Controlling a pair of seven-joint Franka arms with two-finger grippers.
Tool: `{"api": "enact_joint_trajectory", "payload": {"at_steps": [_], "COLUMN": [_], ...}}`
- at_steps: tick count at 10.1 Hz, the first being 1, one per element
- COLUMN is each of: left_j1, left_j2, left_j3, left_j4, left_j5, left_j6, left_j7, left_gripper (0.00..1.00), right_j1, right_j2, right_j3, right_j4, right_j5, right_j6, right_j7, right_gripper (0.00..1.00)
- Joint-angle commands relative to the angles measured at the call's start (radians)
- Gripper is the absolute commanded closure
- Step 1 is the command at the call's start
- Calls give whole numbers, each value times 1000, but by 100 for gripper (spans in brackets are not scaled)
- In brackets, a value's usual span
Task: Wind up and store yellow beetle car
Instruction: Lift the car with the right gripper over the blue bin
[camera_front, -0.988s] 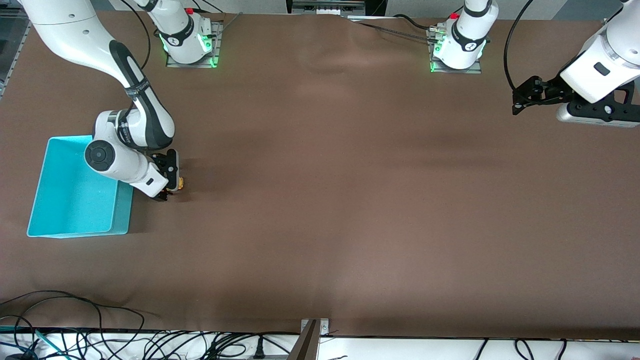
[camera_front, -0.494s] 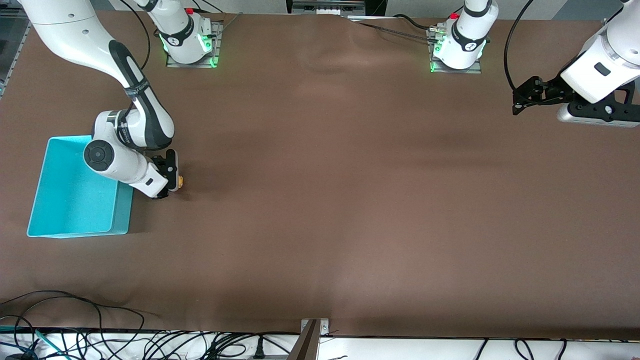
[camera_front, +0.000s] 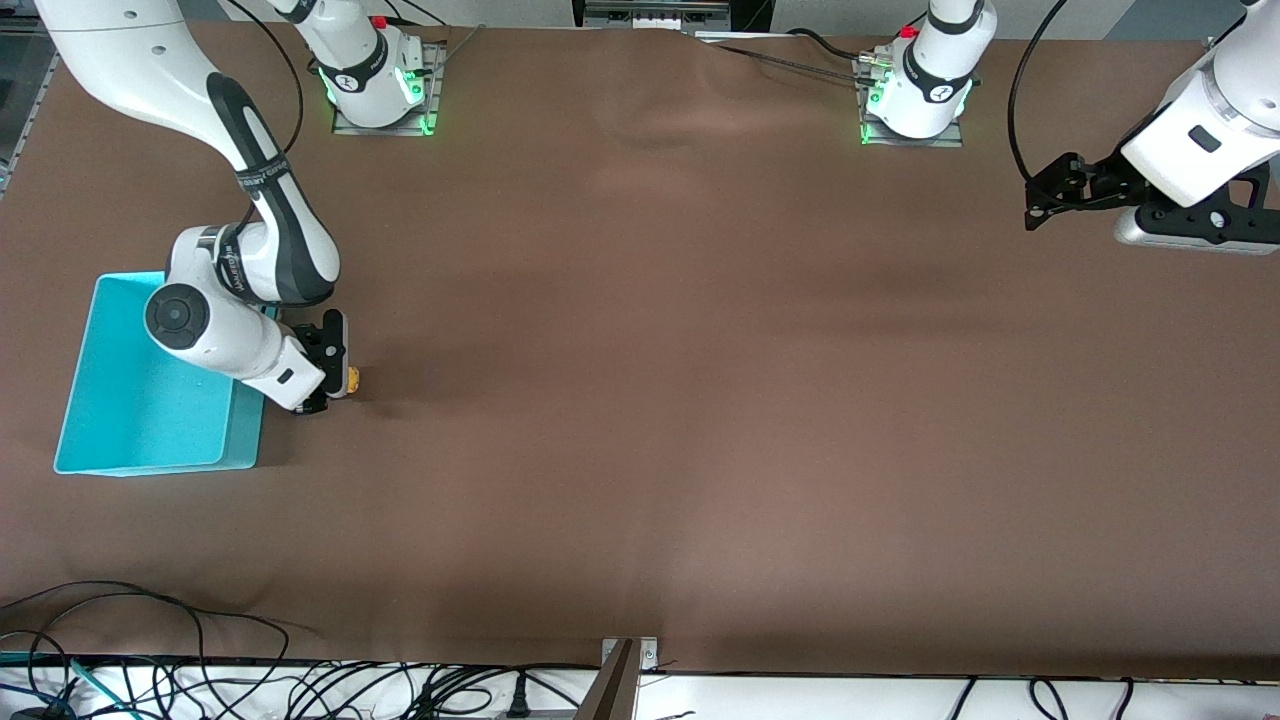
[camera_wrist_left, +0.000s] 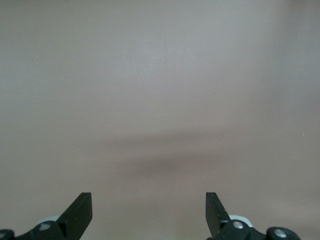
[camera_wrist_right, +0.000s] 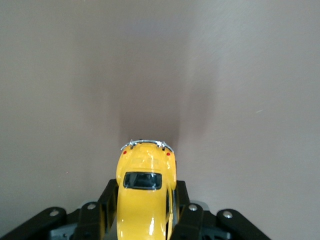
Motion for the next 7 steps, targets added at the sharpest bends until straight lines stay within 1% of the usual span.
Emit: {"api": "enact_joint_trajectory", "payload": {"at_steps": [1, 2, 3, 4, 5, 7], "left_j1": [3, 3, 0, -3, -3, 3], "left_j2": [1, 1, 1, 1, 1, 1], "left_j3": [0, 0, 0, -1, -1, -1], "left_j4": [8, 8, 12, 14, 14, 15], "left_j5": [-25, -25, -25, -25, -24, -24], "left_j6": [6, 6, 7, 6, 6, 6], "left_j7": [-4, -4, -4, -4, -4, -2], "left_gripper": [0, 0, 0, 0, 0, 0], "right_j1": [-3, -3, -8, -13, -14, -19], "right_j2": [-12, -16, -30, -42, -50, -55], "right_j3": [16, 15, 9, -17, -60, -134], "right_j4": [148, 208, 243, 263, 268, 273], "right_j5": [33, 30, 27, 21, 19, 19], "right_j6": [-174, -247, -310, -351, -383, -396], "right_j7": [8, 8, 6, -3, -23, -175], "right_gripper": [100, 100, 100, 100, 100, 100]}}
